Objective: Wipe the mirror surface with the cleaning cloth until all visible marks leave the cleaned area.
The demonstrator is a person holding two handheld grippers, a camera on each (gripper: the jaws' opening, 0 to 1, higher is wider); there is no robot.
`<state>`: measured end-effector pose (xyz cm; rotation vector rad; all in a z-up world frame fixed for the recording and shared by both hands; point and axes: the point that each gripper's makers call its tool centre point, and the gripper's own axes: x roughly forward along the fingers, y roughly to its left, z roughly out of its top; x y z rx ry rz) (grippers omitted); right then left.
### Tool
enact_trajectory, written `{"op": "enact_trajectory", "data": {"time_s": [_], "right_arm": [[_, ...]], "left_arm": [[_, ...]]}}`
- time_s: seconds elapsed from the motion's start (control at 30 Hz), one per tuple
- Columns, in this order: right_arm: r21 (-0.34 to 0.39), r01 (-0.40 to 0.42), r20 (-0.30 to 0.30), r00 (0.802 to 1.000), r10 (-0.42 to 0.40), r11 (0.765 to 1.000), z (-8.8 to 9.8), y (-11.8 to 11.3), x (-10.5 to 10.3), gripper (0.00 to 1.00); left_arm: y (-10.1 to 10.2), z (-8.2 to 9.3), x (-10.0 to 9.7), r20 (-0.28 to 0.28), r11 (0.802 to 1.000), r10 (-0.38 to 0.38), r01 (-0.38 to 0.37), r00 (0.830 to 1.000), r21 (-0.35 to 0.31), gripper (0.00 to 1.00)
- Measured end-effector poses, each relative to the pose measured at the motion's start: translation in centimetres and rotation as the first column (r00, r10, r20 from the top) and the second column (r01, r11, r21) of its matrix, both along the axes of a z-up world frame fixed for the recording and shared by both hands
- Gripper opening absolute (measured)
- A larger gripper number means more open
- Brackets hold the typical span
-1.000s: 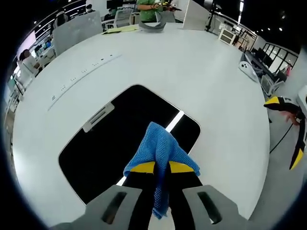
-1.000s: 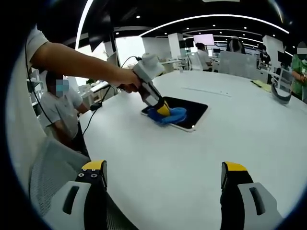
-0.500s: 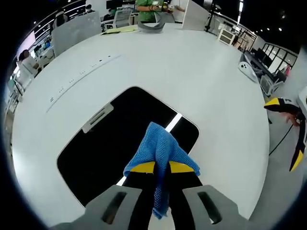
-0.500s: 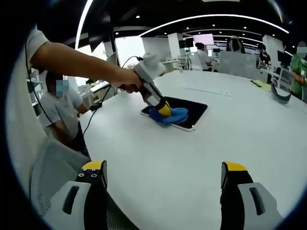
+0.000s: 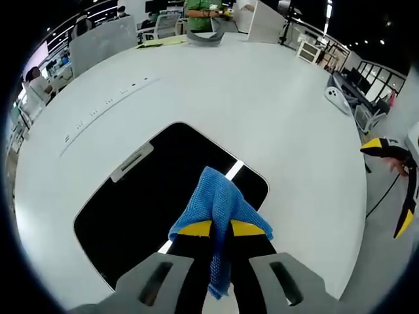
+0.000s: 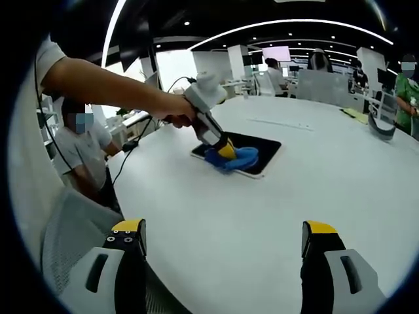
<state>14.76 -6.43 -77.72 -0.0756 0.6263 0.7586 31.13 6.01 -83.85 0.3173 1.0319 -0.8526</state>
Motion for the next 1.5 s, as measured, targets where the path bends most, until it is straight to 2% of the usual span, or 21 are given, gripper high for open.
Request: {"op": "enact_trajectory", "data": {"time_s": [0.27, 0.8, 1.5], "right_arm": [[0.000, 0.000, -0.003, 1.000, 0.000, 1.000, -0.1, -0.1, 0.0, 0.99], [0.003, 0.002, -0.007, 1.000, -0.002, 1.000, -0.2, -0.3, 0.3, 0.99], [0.005, 0.007, -0.003, 1.000, -0.007, 1.000, -0.2, -0.5, 0.7, 0.99]], "left_arm": [[0.0, 0.0, 0.0, 0.004, 1.000, -0.017, 0.017, 1.000, 0.014, 0.07], [-0.1, 0.0, 0.7, -0.005, 1.000, 0.005, -0.005, 1.000, 0.008, 0.07], [-0.3, 0.0, 2.8, 0.007, 0.999, 0.032, -0.032, 0.999, 0.015, 0.07]]}}
